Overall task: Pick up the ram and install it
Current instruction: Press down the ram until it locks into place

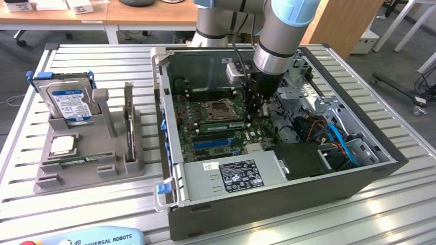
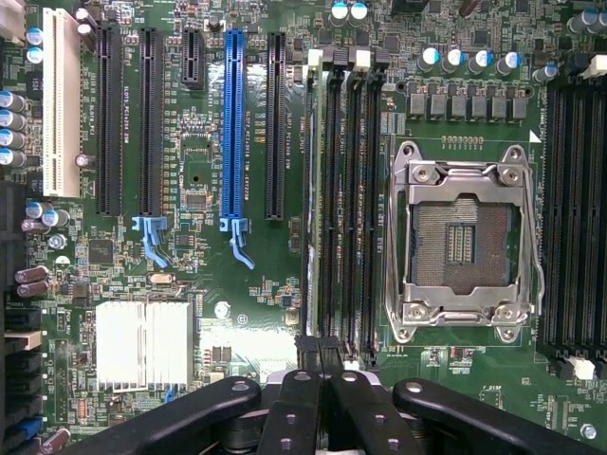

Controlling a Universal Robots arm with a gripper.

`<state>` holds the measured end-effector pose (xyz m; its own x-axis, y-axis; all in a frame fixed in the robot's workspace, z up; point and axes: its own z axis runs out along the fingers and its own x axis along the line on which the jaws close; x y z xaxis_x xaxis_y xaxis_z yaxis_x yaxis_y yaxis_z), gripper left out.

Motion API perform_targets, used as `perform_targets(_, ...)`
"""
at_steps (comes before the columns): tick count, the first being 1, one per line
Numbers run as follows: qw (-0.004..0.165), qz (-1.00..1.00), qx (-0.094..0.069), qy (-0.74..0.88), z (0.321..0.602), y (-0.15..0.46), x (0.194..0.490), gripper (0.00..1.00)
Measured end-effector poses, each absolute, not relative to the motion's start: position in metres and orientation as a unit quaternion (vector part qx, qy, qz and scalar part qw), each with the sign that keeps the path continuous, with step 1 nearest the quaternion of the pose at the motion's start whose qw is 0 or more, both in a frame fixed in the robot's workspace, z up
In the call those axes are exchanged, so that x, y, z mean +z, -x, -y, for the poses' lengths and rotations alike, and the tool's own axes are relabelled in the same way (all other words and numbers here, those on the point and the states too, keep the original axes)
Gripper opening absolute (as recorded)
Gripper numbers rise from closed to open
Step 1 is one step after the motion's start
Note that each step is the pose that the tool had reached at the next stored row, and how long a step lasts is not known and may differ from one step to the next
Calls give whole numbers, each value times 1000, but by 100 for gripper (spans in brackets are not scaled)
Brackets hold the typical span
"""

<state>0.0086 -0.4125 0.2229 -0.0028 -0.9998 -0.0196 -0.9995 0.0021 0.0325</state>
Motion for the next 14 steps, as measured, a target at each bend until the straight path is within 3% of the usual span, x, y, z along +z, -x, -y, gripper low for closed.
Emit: perform_targets(14,5,708,-18,-706,413,-9,222,10)
